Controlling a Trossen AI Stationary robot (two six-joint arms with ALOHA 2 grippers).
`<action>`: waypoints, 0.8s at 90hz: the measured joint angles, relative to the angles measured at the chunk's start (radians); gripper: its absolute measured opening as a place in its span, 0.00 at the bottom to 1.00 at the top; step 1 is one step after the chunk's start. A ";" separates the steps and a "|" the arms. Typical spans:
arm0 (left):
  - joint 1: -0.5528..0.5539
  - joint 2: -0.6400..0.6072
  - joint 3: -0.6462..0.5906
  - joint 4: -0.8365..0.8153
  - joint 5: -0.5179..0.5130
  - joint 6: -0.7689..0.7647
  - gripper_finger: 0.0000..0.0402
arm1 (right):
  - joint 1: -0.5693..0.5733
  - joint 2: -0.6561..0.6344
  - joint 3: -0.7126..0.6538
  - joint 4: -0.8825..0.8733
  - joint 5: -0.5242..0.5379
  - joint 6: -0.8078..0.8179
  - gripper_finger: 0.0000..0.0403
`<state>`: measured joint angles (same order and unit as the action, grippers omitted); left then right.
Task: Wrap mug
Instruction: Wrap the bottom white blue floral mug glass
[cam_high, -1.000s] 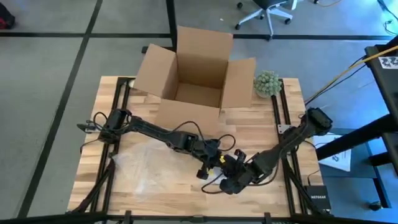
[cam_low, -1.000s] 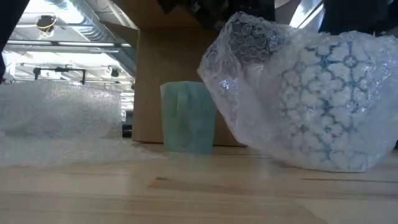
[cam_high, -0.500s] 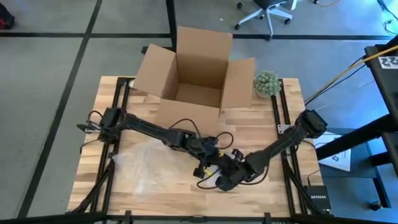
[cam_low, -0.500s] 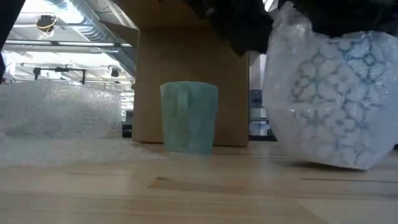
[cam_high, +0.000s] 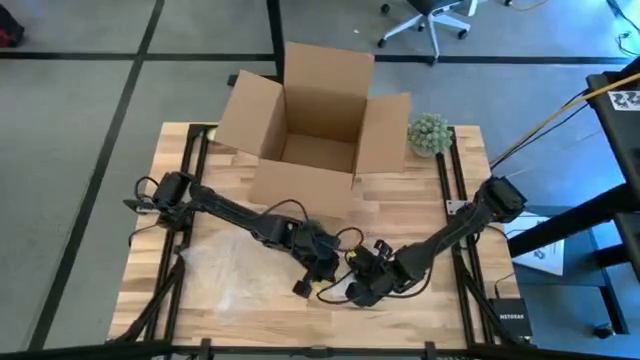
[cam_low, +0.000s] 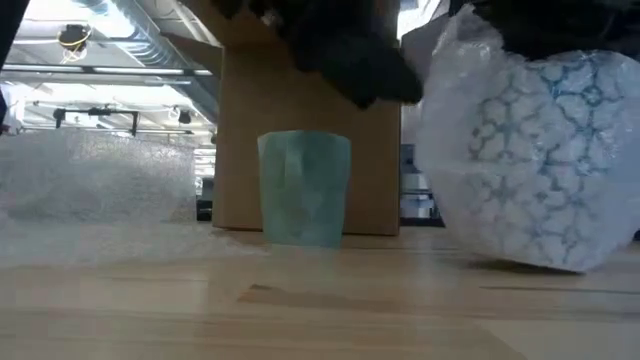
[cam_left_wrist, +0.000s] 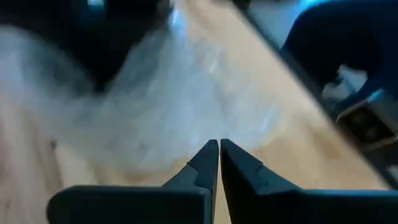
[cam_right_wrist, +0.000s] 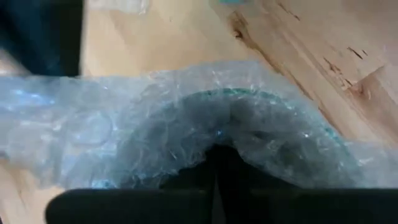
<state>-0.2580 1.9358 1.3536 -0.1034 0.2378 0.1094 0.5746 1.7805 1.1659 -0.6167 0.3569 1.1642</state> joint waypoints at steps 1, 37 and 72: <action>0.000 0.000 0.000 0.006 0.000 -0.003 0.00 | 0.000 0.000 0.000 0.000 0.000 0.005 0.00; 0.037 -0.002 -0.001 0.059 -0.008 -0.012 0.00 | -0.066 0.001 -0.001 0.026 -0.016 0.091 0.00; 0.067 -0.058 -0.001 0.039 -0.034 -0.007 0.00 | -0.080 -0.033 -0.004 0.020 -0.027 0.012 0.00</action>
<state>-0.1913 1.8783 1.3521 -0.0648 0.2037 0.1021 0.4946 1.7473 1.1622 -0.5965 0.3295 1.1765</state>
